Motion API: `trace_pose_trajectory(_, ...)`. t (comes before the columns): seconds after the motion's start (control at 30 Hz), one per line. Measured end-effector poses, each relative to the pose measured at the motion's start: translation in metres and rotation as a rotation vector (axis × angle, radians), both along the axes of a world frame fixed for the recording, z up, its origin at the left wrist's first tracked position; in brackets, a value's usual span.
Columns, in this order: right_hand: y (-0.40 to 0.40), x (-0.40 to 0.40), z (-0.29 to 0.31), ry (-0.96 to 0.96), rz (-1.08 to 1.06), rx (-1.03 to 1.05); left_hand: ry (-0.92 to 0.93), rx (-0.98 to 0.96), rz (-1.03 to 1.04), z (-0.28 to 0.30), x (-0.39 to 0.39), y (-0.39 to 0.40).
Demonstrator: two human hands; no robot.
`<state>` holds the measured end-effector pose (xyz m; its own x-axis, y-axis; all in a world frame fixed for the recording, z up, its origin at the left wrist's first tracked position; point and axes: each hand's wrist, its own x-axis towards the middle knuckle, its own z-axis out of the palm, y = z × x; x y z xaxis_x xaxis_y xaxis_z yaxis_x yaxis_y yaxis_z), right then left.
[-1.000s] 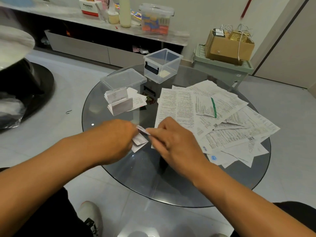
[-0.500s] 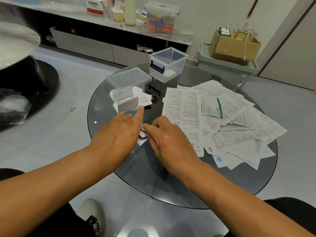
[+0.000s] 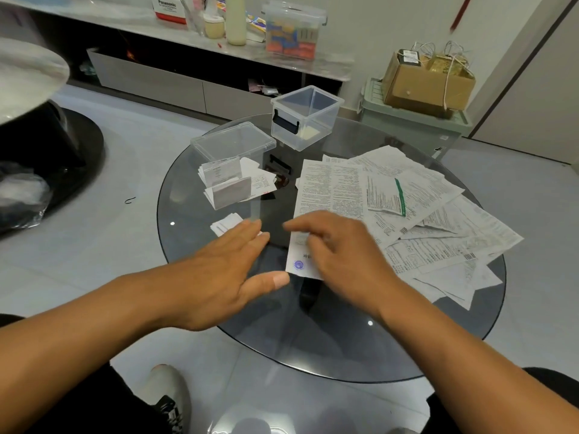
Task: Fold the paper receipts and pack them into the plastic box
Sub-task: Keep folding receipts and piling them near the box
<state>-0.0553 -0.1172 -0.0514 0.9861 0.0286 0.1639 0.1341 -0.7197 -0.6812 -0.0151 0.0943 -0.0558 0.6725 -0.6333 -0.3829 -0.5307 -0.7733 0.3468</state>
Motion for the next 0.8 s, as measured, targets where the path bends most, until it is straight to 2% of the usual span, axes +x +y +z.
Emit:
trace_pose_trajectory(0.1, -0.035, 0.002, 0.006, -0.021, -0.245, -0.129, -0.042, 0.043, 0.035, 0.000, 0.004, -0.006)
trace_pose_trajectory(0.2, -0.061, -0.002, 0.005, 0.118, -0.364, -0.257, -0.091, 0.022, 0.061, -0.003, 0.014, -0.009)
trace_pose_trajectory(0.37, -0.081, -0.006, 0.002, 0.300, -0.309, -0.086, -0.110, 0.093, 0.068, -0.009, 0.014, -0.018)
trace_pose_trajectory(0.5, -0.083, -0.002, -0.005, 0.226, -0.239, -0.050, -0.117, 0.046, 0.067, -0.007, 0.018, -0.023)
trace_pose_trajectory(0.57, -0.079, -0.001, -0.011, 0.157, -0.254, -0.080, -0.150, 0.091, 0.026, -0.007, 0.021, -0.025)
trace_pose_trajectory(0.8, -0.056, 0.001, -0.032, -0.139, -0.099, -0.434, -0.081, 0.179, -0.039, -0.003, 0.033, -0.026)
